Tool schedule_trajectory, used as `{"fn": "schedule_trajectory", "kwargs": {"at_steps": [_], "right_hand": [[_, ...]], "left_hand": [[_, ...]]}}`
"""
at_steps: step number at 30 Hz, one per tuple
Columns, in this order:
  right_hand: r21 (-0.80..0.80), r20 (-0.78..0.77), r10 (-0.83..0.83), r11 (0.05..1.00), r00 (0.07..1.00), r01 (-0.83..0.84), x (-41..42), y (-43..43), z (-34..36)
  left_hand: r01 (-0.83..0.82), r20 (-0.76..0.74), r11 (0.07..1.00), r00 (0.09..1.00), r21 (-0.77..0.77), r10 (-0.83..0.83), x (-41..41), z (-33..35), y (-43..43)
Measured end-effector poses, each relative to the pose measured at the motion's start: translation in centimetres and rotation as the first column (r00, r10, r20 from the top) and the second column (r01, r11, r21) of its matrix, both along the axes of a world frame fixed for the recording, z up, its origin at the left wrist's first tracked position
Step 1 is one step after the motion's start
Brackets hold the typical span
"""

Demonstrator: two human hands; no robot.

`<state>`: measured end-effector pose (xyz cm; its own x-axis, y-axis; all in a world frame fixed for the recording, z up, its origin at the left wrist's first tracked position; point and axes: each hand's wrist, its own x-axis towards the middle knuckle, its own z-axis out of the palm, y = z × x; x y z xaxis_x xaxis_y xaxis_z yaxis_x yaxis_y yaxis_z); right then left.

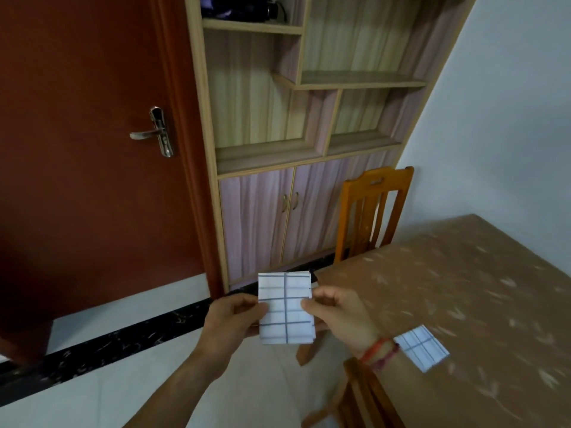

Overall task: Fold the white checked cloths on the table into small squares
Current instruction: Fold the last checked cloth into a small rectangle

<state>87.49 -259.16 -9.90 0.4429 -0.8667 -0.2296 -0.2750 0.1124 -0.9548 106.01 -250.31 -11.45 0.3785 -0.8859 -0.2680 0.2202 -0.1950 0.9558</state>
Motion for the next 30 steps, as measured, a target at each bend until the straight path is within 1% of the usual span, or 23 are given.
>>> {"fn": "schedule_trajectory", "kwargs": {"at_steps": [5, 10, 13, 16, 20, 24, 26, 27, 29, 30], "right_hand": [[-0.012, -0.034, -0.029, 1.0, 0.999, 0.029, 4.5, -2.6, 0.0], [-0.027, -0.04, -0.058, 0.998, 0.998, 0.057, 6.7, -5.4, 0.1], [-0.03, -0.01, -0.081, 0.996, 0.997, 0.081, 7.3, -7.4, 0.1], [-0.008, 0.057, -0.105, 0.994, 0.993, 0.105, 7.7, -9.8, 0.0], [-0.003, 0.107, -0.168, 0.985, 0.98, 0.17, 7.4, -14.1, -0.3], [-0.029, 0.095, -0.211, 0.976, 0.973, 0.214, 6.0, -19.8, -0.5], [-0.038, 0.099, -0.234, 0.97, 0.967, 0.239, 5.2, -22.6, -0.5], [-0.041, 0.09, -0.233, 0.971, 0.968, 0.237, 4.6, -23.8, -0.5], [-0.054, 0.055, -0.208, 0.976, 0.977, 0.211, 3.3, -26.0, 0.1], [-0.062, 0.031, -0.192, 0.979, 0.981, 0.194, 2.6, -27.0, 0.4]], "left_hand": [[0.034, 0.005, 0.999, 0.999, -0.012, -0.034, 4.8, 0.4, -3.0], [0.049, -0.015, 0.999, 0.999, -0.012, -0.049, 7.2, 0.3, -6.3], [0.058, -0.032, 0.998, 0.998, 0.0, -0.058, 7.8, -0.1, -8.8], [0.08, -0.019, 0.997, 0.997, 0.009, -0.079, 7.9, -0.6, -11.8], [0.185, 0.007, 0.983, 0.983, 0.019, -0.185, 7.7, -0.4, -16.6], [0.311, 0.061, 0.949, 0.948, 0.045, -0.313, 6.9, 0.4, -22.6], [0.384, 0.094, 0.921, 0.916, 0.071, -0.39, 6.3, 1.0, -26.1], [0.421, 0.143, 0.903, 0.892, 0.09, -0.43, 5.9, 1.2, -27.8], [0.491, 0.216, 0.865, 0.837, 0.107, -0.502, 4.9, 1.8, -31.2], [0.526, 0.214, 0.844, 0.817, 0.104, -0.535, 4.3, 2.1, -32.9]]}}
